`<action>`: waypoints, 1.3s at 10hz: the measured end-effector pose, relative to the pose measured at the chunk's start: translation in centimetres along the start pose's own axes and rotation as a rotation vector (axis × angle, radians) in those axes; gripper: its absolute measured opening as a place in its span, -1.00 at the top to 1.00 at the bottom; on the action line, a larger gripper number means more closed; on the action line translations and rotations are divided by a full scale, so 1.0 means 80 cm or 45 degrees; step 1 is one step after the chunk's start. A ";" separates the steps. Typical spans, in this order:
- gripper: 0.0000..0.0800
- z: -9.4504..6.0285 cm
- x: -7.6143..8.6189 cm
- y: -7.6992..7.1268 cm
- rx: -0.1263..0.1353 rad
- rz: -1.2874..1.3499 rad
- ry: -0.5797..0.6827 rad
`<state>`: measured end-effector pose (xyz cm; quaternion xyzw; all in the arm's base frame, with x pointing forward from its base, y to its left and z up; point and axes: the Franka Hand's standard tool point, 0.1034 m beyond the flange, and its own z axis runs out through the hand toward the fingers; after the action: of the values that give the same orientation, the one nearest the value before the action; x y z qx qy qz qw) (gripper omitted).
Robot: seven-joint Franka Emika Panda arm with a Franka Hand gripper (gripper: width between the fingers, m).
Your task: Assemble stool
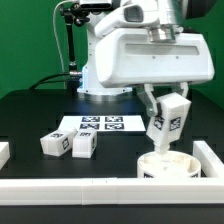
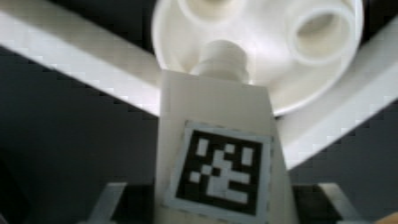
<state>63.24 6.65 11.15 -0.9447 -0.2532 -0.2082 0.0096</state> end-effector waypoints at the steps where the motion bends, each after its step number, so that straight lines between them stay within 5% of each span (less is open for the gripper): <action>1: 0.18 0.001 0.008 -0.005 0.005 0.001 0.009; 4: 0.18 0.003 0.000 0.011 -0.049 -0.014 0.053; 5: 0.18 0.004 -0.004 0.024 -0.101 -0.040 0.100; 6: 0.18 0.008 -0.011 0.030 -0.118 -0.080 0.114; 9: 0.18 0.014 0.013 0.004 -0.044 -0.068 0.081; 13: 0.18 0.015 0.014 0.002 -0.037 -0.061 0.076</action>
Offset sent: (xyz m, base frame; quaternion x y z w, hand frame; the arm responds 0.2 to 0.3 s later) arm 0.0000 0.0000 0.0000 0.0000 0.0000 0.0000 1.0000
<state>64.70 7.21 10.51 -0.9318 -0.2721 -0.2401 -0.0017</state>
